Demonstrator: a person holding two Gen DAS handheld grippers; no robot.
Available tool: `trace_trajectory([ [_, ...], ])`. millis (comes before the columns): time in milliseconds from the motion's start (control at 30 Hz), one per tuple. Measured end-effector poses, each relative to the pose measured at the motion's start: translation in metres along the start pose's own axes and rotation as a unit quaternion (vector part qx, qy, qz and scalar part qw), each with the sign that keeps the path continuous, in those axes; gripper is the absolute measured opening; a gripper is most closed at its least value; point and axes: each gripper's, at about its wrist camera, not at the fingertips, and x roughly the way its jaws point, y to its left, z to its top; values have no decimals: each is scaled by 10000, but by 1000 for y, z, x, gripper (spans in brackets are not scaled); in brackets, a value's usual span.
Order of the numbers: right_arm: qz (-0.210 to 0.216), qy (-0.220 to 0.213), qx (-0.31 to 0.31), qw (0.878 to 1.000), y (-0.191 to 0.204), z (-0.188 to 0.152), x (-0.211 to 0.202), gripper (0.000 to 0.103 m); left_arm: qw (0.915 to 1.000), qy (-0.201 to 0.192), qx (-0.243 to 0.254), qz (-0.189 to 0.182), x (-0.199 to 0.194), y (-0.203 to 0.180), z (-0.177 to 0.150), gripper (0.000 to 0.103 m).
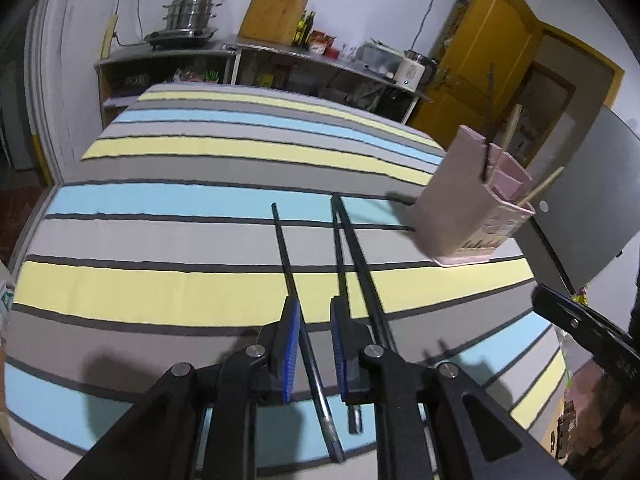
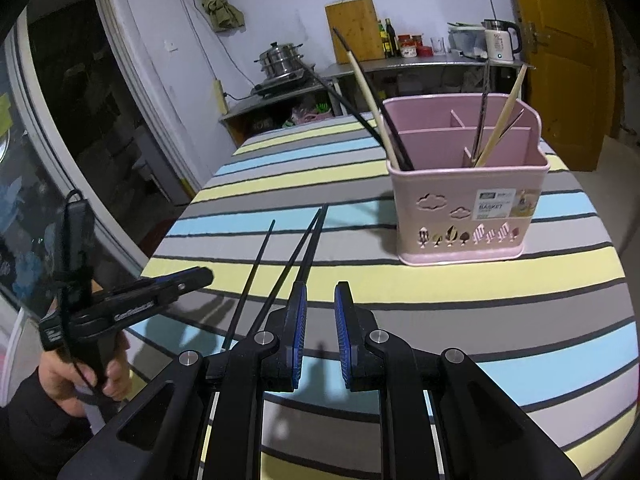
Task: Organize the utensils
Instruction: 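Move both open tools back to the chopstick pile, then close the left tool on a black chopstick while the right tool grasps another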
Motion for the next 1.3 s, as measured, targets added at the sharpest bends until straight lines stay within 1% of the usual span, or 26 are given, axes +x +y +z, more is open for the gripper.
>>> trace_trajectory([
  [167,17,109,-12,9999,1,-2,10,15,9997,166,-90,129,34,6,9,15],
  [267,34,180,-19,9998,2,-3,17,15,9994,253,-142,177,50,10,14,15],
  [367,48,275,-51,9996,3,-1,28,15,9989,326,-131,325,65,15,20,15],
  [433,66,314,-48,9995,3,-1,33,15,9986,376,-176,330,73,17,22,15],
  [567,81,402,-55,9991,5,0,45,15,9988,298,-66,389,79,16,26,15],
  [700,100,485,-91,9987,10,4,58,15,9987,227,80,455,82,14,28,15],
  [800,134,536,-139,9984,15,6,67,15,9984,198,109,520,82,18,29,7],
  [900,165,602,-180,9979,22,8,76,15,9990,181,11,401,80,27,28,7],
  [1033,202,705,-223,9971,29,12,92,15,9986,154,-162,474,69,45,25,7],
  [1300,244,960,-302,9946,45,25,137,15,9971,80,-474,587,46,81,16,7],
])
